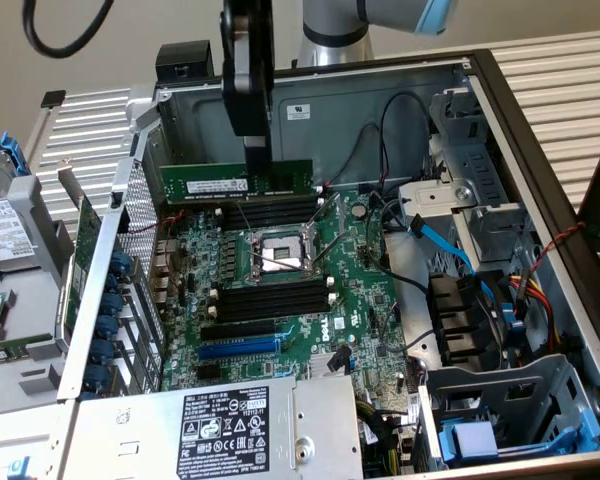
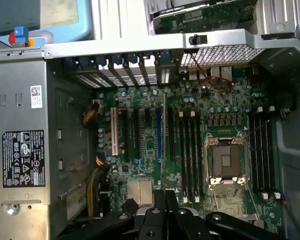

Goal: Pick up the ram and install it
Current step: 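Pick up the ram and move it above insertion slot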

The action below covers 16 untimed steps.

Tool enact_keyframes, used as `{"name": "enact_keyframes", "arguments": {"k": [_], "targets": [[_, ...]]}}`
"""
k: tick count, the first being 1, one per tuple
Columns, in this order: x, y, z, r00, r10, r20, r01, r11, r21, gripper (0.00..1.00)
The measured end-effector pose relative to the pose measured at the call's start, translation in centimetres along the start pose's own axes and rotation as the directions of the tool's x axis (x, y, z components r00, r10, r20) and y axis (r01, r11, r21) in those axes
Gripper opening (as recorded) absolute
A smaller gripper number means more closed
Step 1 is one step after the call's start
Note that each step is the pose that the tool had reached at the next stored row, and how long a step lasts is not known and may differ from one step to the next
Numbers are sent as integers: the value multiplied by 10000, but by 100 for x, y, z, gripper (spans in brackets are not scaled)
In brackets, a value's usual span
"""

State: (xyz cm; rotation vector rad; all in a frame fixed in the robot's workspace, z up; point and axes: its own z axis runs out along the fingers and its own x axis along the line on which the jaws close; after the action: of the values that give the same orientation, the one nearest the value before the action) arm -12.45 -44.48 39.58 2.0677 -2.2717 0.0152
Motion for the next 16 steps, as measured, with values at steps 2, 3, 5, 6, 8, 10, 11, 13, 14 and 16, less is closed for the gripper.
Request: {"name": "enact_keyframes", "arguments": {"k": [2,3,5,6,8,10,11,13,14,16], "targets": [[-2,-29,-2,10000,-1,-1,1,10000,0,12],[-2,-29,-1,10000,0,0,0,10000,-1,12],[-3,-29,-1,10000,0,0,0,10000,0,12],[-2,-29,-1,10000,0,1,0,10000,0,12],[-4,-30,-1,10000,0,15,0,10000,-1,12],[-10,-30,-3,10000,-2,36,2,10000,-5,12],[-16,-29,-3,10000,-3,47,3,10000,-5,12],[-35,-28,-3,10000,-3,64,3,10000,-6,12],[-49,-30,-4,10000,-4,69,4,10000,-7,12],[-83,-37,-4,10000,-4,81,4,10000,-8,12]]}}
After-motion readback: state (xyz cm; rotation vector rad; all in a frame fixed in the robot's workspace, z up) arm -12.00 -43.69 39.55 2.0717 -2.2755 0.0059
